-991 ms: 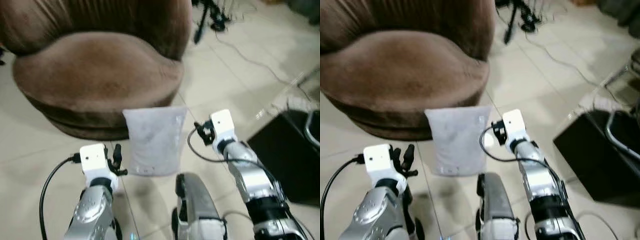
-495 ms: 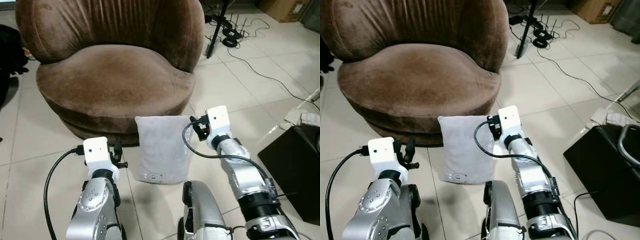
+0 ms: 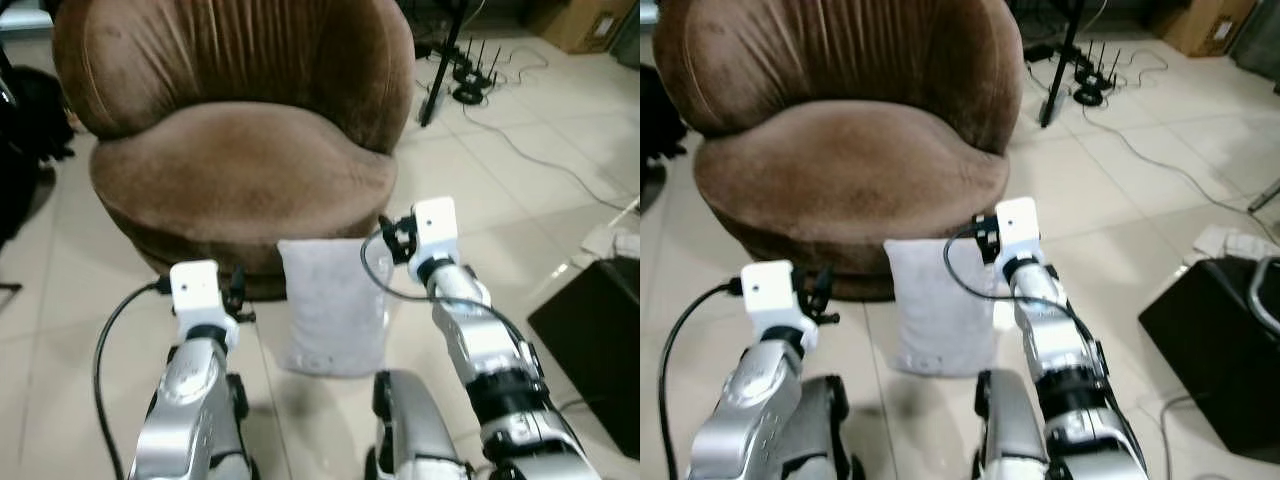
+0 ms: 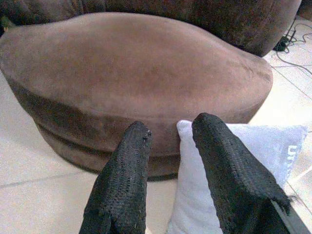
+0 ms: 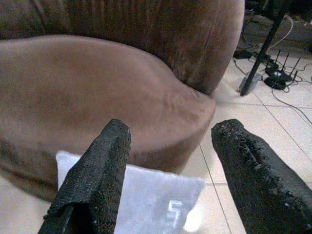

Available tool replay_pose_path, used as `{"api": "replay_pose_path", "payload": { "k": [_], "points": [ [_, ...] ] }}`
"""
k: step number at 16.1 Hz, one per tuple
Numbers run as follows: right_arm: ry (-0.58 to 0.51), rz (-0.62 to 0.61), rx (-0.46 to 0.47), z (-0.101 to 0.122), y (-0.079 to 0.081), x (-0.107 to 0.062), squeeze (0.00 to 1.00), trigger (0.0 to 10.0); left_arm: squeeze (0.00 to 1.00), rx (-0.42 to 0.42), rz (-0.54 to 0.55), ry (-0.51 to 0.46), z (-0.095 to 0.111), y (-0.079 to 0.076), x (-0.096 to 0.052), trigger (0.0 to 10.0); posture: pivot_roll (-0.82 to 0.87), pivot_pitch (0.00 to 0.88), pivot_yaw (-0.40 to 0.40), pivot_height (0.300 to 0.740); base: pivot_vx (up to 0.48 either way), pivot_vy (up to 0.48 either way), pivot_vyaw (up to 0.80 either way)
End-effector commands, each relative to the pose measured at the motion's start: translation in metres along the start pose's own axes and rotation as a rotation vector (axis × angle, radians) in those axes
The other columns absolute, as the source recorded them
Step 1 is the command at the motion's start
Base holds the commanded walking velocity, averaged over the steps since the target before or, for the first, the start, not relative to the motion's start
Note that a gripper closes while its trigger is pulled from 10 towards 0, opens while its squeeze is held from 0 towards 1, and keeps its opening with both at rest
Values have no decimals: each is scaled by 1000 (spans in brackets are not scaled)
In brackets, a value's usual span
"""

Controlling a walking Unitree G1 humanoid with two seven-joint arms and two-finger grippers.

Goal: Move the pillow to the sofa from floor

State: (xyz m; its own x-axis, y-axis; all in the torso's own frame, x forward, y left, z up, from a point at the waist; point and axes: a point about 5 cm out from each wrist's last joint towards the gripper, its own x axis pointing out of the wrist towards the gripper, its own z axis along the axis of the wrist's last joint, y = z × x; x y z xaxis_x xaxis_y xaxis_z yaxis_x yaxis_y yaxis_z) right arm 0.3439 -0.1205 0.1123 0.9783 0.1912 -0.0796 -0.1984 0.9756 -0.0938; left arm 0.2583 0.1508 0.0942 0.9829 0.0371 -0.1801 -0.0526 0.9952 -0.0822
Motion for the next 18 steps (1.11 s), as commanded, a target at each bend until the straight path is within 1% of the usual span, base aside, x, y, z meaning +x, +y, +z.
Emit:
{"api": "replay_pose_path", "payload": {
  "k": [1,2,3,4,7,9,11,15,16,18],
  "points": [
    [-17,-10,11,4,0,6,0,10000,0,7,-12,-9,2,1,7,10000,-4,0,-41,543,0,0,0],
    [-20,-9,0,7,1,9,0,10000,0,9,-12,-17,4,2,13,10000,-3,0,-44,543,0,0,0],
    [-18,-5,-11,8,2,11,0,10000,0,4,-12,-15,3,2,15,10000,-4,0,-42,543,0,0,0],
    [-26,-3,-1,9,3,12,0,10000,0,-2,-3,-8,2,2,16,10000,-4,0,-39,543,0,0,0],
    [-34,-18,29,8,5,14,0,10000,0,36,-21,-7,-1,-3,18,10000,-2,0,-21,543,0,0,0],
    [-32,-19,35,3,9,12,0,10000,0,15,-29,-14,-3,-6,18,10000,-13,0,-12,543,0,0,0],
    [-22,-13,34,-1,11,10,0,10000,0,16,-38,-17,-4,-8,18,10000,-14,0,-13,543,0,0,0],
    [-46,-22,28,2,10,11,0,10000,0,18,-33,-36,-1,-6,18,10000,-16,0,-13,543,0,0,0],
    [-103,-17,2,8,10,9,0,10000,0,21,-35,-39,-1,-6,18,10000,-14,0,-12,543,0,0,0],
    [-84,-24,11,6,10,10,0,10000,0,23,-34,-44,0,-6,18,10000,-14,0,-12,543,0,0,0]
  ]
}}
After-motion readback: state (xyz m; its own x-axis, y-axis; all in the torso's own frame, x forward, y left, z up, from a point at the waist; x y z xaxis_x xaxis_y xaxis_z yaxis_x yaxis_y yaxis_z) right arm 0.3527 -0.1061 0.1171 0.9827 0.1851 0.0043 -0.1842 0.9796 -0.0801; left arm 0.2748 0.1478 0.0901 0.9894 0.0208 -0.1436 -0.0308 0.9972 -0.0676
